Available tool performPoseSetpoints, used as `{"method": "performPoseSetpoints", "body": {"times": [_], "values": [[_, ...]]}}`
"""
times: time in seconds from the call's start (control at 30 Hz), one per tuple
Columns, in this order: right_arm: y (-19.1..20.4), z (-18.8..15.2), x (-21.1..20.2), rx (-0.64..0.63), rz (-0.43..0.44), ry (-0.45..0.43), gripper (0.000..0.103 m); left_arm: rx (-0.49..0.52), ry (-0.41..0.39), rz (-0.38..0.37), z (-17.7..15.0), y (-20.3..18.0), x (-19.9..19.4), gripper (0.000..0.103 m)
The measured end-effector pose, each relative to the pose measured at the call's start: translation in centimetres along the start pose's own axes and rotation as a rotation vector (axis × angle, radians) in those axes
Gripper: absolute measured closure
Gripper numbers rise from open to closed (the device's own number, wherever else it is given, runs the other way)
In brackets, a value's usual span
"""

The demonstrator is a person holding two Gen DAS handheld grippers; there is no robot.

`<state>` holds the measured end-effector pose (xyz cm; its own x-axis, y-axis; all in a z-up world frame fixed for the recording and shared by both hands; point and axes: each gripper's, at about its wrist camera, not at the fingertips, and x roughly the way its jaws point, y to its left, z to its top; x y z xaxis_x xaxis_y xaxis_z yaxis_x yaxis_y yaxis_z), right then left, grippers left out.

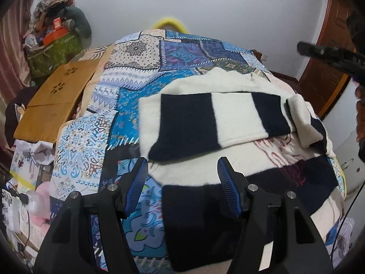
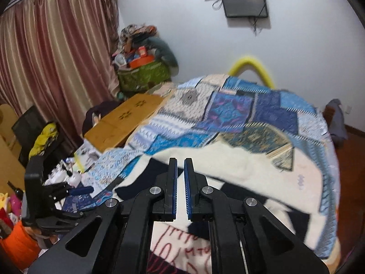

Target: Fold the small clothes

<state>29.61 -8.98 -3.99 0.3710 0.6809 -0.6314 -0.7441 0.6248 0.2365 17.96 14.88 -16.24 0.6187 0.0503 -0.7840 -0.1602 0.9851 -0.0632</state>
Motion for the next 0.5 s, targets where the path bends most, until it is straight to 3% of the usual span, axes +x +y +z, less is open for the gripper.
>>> {"method": "performPoseSetpoints", "body": {"times": [0.1, 0.17, 0.23, 0.5], "values": [[-1.2, -1.7, 0.4, 0.03, -0.033, 0.046, 0.091, 0.014, 0.0, 0.002, 0.0, -0.3, 0.1, 0.04], [-2.9, -3.1, -0.7, 0.078, -0.067, 0.058, 0.068, 0.02, 0.0, -0.004, 0.1, -0.5, 0.1, 0.04], [-5.1, -4.8, -2.5, 0.118, -0.125, 0.056, 0.059, 0.03, -0.004, -0.01, 0.4, -1.2, 0.2, 0.04], [-15.0, -13.4, -9.9, 0.278, -0.403, 0.116, 0.051, 0.042, 0.0, -0.037, 1.8, -4.7, 1.2, 0.039]]}}
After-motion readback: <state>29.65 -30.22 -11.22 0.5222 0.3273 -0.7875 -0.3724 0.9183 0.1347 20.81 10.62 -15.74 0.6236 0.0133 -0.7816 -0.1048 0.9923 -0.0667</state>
